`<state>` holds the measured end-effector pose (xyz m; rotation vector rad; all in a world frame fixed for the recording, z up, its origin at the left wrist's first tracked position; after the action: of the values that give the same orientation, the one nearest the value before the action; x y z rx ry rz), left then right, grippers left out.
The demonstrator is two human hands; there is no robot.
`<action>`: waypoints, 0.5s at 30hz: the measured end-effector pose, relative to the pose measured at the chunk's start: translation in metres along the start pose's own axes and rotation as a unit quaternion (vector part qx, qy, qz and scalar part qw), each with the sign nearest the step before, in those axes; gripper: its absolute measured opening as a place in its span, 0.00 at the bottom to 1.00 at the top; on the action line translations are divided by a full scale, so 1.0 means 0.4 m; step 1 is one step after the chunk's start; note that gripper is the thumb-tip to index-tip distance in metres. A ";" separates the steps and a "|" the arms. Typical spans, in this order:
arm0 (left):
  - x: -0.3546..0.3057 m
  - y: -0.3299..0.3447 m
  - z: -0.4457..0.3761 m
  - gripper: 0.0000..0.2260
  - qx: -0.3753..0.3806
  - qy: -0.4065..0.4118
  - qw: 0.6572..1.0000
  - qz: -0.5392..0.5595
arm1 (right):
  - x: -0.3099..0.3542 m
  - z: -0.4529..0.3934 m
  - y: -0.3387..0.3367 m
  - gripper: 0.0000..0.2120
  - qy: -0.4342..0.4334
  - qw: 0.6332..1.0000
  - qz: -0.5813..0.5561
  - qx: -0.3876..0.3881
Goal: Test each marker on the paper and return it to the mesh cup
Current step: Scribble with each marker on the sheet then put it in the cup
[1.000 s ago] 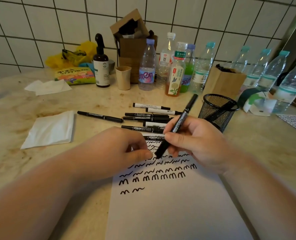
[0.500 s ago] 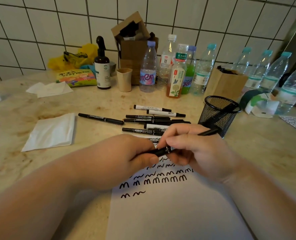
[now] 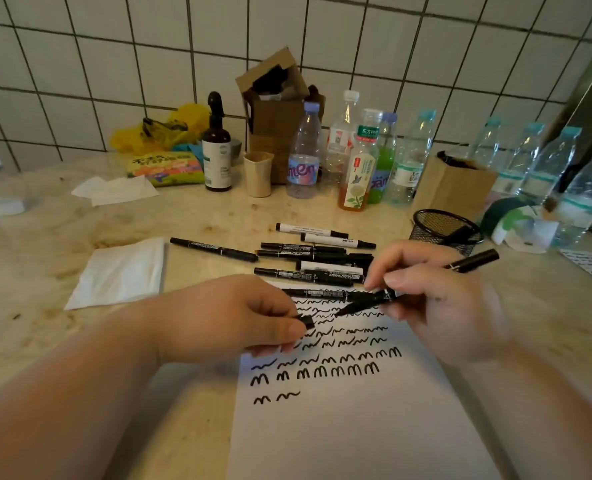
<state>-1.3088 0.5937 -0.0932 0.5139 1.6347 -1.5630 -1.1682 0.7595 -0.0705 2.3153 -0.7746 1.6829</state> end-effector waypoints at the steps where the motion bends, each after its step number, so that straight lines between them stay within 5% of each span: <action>1: 0.000 -0.002 -0.009 0.13 -0.043 -0.010 0.999 -0.024 | 0.009 -0.002 0.004 0.07 0.020 1.000 0.011 0.006; 4: 0.013 0.009 -0.024 0.14 -0.121 -0.034 0.981 -0.149 | 0.049 0.004 0.014 0.06 0.086 0.991 0.069 0.070; 7: 0.021 0.017 -0.017 0.13 -0.111 -0.051 0.970 -0.212 | 0.068 0.037 0.030 0.04 0.104 0.981 0.106 0.122; 11: 0.023 0.017 -0.019 0.13 -0.099 -0.037 0.966 -0.237 | 0.000 0.092 0.027 0.13 0.152 0.986 0.048 0.049; 15: 0.019 0.021 -0.019 0.13 -0.096 -0.014 0.957 -0.272 | -0.058 0.107 0.019 0.09 0.228 0.972 -0.056 -0.031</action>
<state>-1.3090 0.6005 -0.1050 -0.0767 1.9881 -1.7506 -1.1419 0.7416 -0.1080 1.7844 -0.5783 1.9941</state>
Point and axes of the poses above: each hand's wrist, its own z-axis away from the middle knuckle, its own y-axis out of the palm, x = y × z, the point moved 3 cm from there along -z, towards the middle knuckle, and after that the axes turned 5 degrees about -x, right-handed, at the moved point
